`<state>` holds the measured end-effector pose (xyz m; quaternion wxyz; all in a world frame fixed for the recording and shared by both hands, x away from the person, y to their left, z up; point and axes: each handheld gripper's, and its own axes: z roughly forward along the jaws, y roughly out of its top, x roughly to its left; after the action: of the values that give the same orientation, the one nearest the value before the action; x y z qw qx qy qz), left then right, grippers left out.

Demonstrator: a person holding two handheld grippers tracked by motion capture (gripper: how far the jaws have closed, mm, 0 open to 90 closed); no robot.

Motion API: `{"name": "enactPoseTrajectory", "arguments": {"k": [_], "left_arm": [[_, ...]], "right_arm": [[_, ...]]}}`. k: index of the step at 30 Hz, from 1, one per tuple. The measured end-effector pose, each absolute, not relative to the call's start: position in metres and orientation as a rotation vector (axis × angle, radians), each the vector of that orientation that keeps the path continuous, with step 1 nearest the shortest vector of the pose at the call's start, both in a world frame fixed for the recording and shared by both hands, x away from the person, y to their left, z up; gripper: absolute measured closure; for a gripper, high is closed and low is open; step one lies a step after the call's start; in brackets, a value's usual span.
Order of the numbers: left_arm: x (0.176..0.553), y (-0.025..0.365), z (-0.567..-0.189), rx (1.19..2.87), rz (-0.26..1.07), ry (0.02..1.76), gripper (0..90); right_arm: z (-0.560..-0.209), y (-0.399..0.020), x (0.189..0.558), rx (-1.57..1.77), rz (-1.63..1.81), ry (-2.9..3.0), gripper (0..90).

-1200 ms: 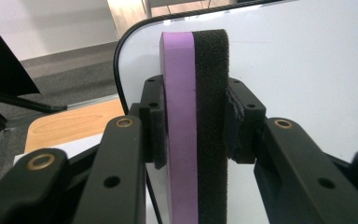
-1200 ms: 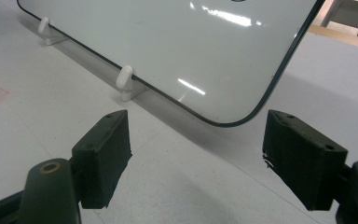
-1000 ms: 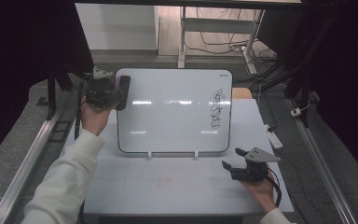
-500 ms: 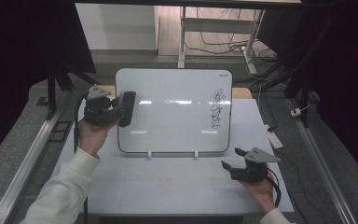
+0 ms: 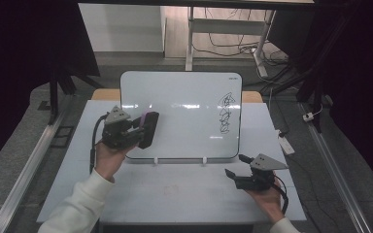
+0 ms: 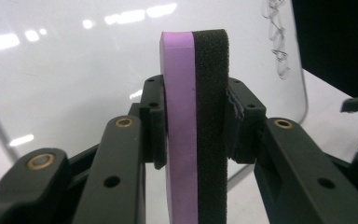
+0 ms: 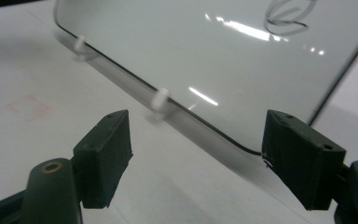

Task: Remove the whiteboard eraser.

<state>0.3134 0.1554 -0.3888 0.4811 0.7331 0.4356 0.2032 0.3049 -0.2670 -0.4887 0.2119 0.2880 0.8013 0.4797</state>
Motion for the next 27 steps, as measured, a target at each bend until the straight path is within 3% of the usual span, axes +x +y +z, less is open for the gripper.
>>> {"name": "enactPoseTrajectory", "arguments": {"k": [27], "left_arm": [[0.308,0.078,-0.428,1.854,0.357,0.953,63.8]], "right_arm": [[-0.474,-0.159,0.296,0.747,1.529,2.321,20.6]]}}
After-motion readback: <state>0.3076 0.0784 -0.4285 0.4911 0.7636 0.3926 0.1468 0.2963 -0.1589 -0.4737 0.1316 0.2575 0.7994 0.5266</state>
